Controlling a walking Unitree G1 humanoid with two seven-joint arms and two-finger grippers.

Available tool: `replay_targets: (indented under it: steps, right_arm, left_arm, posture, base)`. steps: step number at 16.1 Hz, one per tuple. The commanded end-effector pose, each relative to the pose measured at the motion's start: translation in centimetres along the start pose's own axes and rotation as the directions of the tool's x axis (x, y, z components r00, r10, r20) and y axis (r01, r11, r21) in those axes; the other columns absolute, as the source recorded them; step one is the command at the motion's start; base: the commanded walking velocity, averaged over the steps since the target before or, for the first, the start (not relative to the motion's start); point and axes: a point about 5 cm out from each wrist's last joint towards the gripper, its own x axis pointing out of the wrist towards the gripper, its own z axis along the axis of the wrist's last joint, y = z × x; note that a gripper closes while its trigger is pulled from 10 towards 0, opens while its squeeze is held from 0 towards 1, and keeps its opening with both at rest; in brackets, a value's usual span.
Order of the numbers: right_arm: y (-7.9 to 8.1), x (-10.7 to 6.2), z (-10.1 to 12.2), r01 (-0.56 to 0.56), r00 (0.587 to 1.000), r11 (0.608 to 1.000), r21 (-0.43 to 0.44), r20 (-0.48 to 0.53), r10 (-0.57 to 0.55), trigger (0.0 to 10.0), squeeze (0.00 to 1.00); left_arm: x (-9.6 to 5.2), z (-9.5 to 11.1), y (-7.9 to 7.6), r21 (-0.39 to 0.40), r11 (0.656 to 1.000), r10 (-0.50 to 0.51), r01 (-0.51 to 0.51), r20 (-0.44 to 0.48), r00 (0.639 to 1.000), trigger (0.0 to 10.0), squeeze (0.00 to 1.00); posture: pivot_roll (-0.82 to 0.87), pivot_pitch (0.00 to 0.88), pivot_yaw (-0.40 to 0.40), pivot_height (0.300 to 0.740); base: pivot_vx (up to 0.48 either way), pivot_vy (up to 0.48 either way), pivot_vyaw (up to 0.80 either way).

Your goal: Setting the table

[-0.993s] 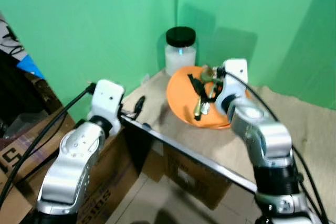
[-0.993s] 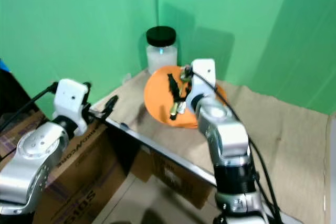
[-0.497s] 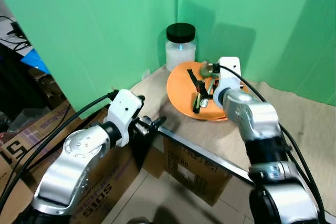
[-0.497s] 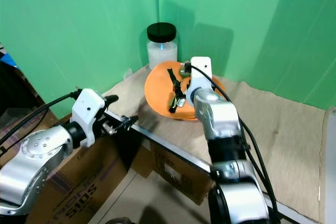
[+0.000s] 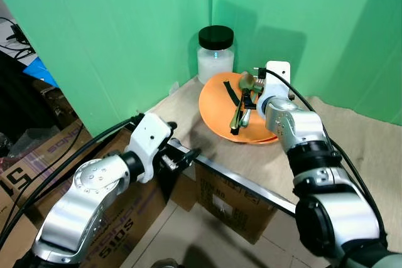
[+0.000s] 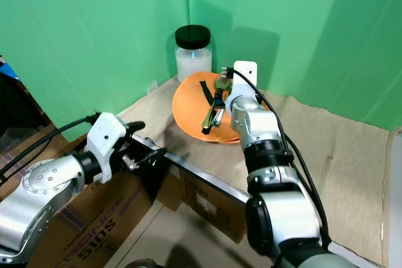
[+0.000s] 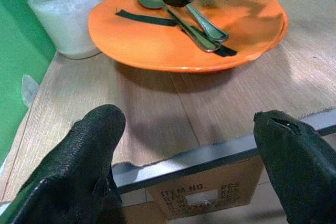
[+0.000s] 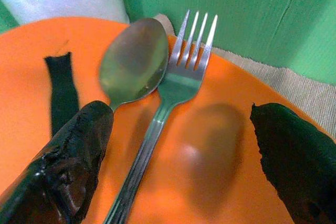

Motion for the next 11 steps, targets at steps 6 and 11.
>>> replay_targets:
  steps: [6, 11]
  right_arm:
    - [0.02, 0.85, -0.40, 0.021, 1.000, 1.000, 0.023, -0.024, -0.020, 0.7, 0.00]
    - [-0.19, 1.12, -0.59, 0.017, 0.999, 0.998, 0.063, -0.037, -0.015, 0.0, 0.00]
  left_arm:
    - [-0.28, 0.31, -0.35, 0.016, 1.000, -0.023, 0.023, -0.002, 1.000, 10.0, 0.68]
    - [-0.27, 0.35, -0.37, 0.022, 0.999, -0.032, 0.032, -0.005, 0.999, 10.0, 0.69]
  posture:
    - [0.14, 0.000, 0.037, 0.740]
    - [0.13, 0.000, 0.044, 0.740]
  base:
    - [0.000, 0.000, 0.00]
    - [0.000, 0.000, 0.00]
